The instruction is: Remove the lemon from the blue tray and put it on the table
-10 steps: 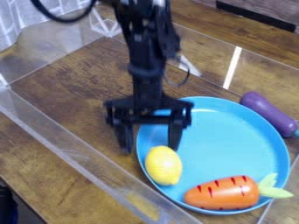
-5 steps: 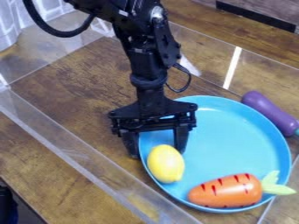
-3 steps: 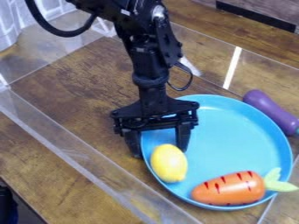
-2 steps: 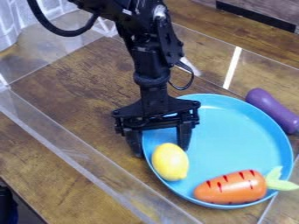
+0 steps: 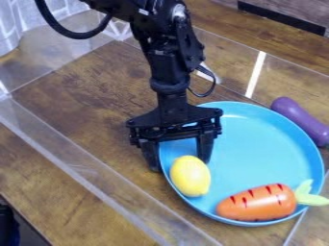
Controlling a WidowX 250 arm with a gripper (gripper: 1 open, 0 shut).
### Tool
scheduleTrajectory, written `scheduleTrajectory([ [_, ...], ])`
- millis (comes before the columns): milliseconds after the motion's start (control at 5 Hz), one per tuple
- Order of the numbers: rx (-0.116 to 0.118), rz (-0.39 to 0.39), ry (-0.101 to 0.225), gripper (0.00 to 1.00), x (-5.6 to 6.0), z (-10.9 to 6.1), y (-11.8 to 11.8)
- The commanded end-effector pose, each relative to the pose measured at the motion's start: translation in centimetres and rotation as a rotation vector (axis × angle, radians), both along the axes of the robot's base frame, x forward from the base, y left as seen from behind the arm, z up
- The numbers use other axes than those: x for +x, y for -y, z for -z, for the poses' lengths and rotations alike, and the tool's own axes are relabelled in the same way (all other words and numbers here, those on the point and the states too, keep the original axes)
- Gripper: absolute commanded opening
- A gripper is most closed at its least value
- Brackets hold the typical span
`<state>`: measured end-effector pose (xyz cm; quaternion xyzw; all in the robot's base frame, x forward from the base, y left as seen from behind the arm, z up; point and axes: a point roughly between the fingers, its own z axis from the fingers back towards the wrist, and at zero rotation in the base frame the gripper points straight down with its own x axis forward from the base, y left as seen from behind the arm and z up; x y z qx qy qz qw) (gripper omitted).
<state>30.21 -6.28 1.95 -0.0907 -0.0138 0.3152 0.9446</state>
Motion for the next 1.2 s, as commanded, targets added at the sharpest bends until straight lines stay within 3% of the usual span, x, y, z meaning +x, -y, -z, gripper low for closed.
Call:
scheduleTrajectory([
  [0,0.002,-0.006,-0.018,1.00,0.0,0.6,0.4],
  [1000,0.003,-0.015,-0.018,1.00,1.7,0.7,0.2],
])
